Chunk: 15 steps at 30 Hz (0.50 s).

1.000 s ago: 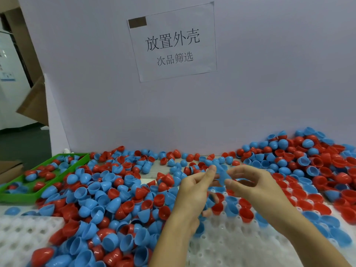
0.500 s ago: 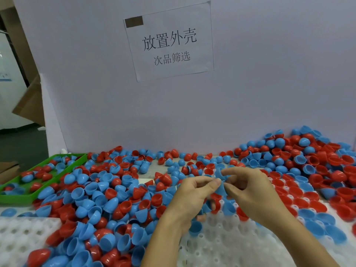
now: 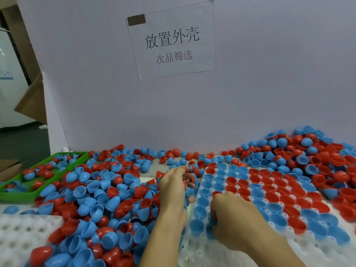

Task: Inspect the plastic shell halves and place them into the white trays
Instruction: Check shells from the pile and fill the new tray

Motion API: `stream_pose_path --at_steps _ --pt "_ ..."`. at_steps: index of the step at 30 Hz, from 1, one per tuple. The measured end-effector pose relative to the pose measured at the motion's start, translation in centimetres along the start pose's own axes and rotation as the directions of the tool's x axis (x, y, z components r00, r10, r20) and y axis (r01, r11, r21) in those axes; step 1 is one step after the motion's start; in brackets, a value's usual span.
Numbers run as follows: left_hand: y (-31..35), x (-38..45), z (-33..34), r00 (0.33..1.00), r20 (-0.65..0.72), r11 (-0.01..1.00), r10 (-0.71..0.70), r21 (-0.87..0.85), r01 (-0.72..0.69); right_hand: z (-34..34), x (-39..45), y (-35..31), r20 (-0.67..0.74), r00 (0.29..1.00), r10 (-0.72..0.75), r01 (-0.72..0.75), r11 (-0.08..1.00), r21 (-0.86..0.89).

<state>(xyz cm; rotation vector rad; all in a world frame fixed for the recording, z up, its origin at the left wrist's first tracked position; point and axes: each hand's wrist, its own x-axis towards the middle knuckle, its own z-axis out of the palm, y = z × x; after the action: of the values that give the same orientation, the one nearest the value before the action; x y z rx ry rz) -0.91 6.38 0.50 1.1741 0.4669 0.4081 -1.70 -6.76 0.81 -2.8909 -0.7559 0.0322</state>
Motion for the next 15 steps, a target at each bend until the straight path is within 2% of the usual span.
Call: stream_pose_path --at_steps 3,6,8,11,13,15 --pt "0.3 -0.3 0.2 0.994 0.092 0.992 -0.051 -0.114 0.062 0.0 0.2 0.4 0.034 0.999 0.005 -0.006 0.999 0.044" --pt "0.4 -0.6 0.2 0.984 0.156 0.958 -0.090 -0.256 0.129 0.0 0.4 1.9 0.055 0.998 -0.018 0.006 0.978 0.210" --pt "0.3 -0.6 0.3 0.980 0.167 0.943 -0.109 -0.295 0.155 -0.5 0.5 2.4 -0.064 0.997 -0.034 0.054 0.933 0.355" --pt "0.0 -0.7 0.7 0.975 0.174 0.925 -0.138 -0.329 0.190 -1.0 0.6 1.8 -0.259 0.965 -0.029 0.174 0.813 0.556" --pt "-0.3 -0.8 0.9 0.977 0.156 0.923 -0.144 -0.334 0.190 -0.7 0.6 0.9 -0.290 0.956 -0.046 0.222 0.760 0.611" --pt "-0.6 -0.7 1.1 0.986 0.109 0.946 -0.129 -0.285 0.155 -0.2 0.7 0.2 -0.284 0.957 -0.068 0.235 0.757 0.610"
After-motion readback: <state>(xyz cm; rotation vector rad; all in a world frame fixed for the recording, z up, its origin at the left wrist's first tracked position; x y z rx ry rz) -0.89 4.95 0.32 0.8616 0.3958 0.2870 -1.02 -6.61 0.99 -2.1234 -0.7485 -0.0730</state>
